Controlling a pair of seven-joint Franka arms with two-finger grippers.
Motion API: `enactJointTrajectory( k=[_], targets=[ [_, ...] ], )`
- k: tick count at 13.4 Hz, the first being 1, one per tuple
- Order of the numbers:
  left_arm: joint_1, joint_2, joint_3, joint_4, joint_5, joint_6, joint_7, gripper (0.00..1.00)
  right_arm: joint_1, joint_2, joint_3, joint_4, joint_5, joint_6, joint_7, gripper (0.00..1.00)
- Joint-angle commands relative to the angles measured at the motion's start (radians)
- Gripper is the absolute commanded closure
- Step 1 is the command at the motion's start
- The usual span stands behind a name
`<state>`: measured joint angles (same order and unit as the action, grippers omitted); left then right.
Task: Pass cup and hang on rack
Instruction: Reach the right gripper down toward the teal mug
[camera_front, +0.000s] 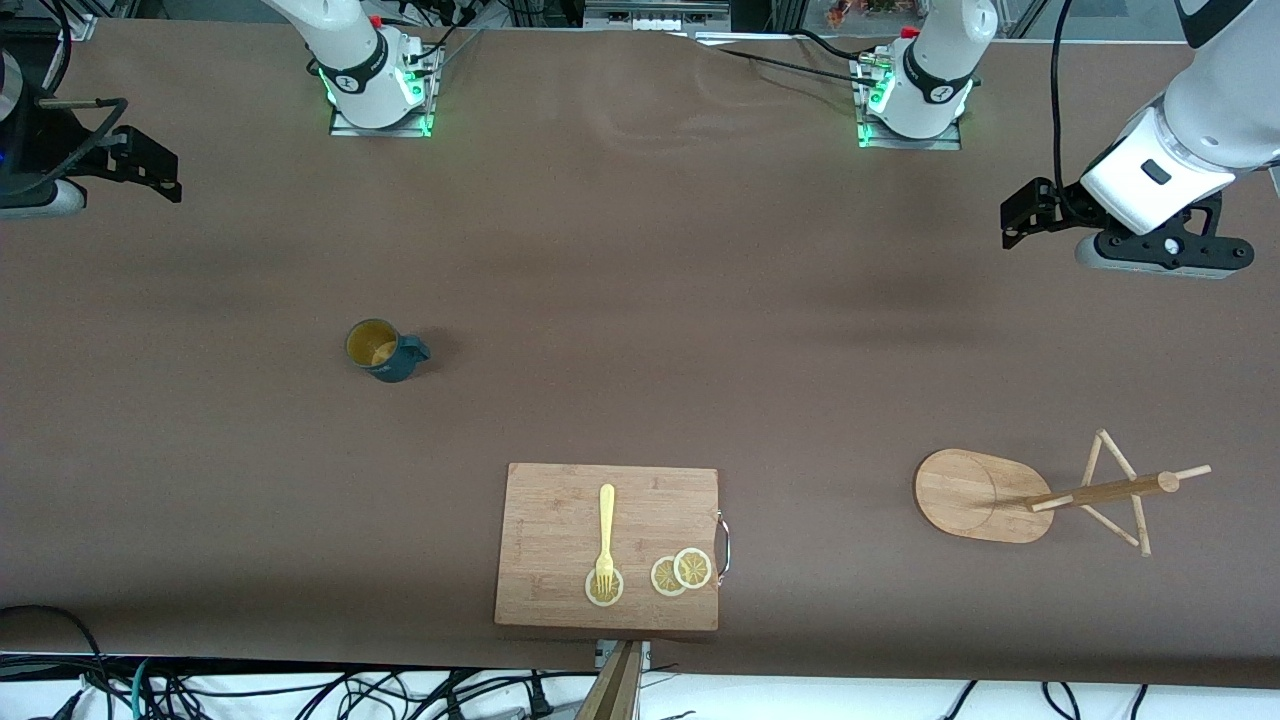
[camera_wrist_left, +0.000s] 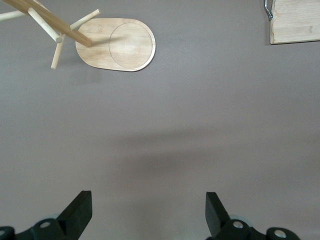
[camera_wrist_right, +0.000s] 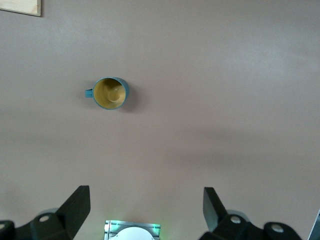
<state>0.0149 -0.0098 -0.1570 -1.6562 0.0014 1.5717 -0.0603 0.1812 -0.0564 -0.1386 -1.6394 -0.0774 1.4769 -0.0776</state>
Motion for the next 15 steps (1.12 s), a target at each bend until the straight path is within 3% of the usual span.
enactJointTrajectory(
  k=[1, 3, 8, 15],
  targets=[
    [0.007, 0.008, -0.006, 0.023, -0.001, -0.009, 0.002, 0.00, -0.005, 0.079, 0.008, 0.009, 0.002, -0.017, -0.002, 0.00],
    [0.007, 0.007, -0.006, 0.023, -0.001, -0.009, -0.003, 0.00, -0.005, 0.150, 0.010, -0.019, 0.028, 0.011, -0.004, 0.00],
    [0.005, 0.007, -0.009, 0.023, -0.001, -0.009, -0.003, 0.00, -0.002, 0.187, 0.014, -0.345, 0.065, 0.411, 0.005, 0.00],
    [0.005, 0.007, -0.007, 0.024, -0.003, -0.010, -0.004, 0.00, 0.020, 0.355, 0.019, -0.378, 0.074, 0.655, 0.012, 0.05]
  ],
)
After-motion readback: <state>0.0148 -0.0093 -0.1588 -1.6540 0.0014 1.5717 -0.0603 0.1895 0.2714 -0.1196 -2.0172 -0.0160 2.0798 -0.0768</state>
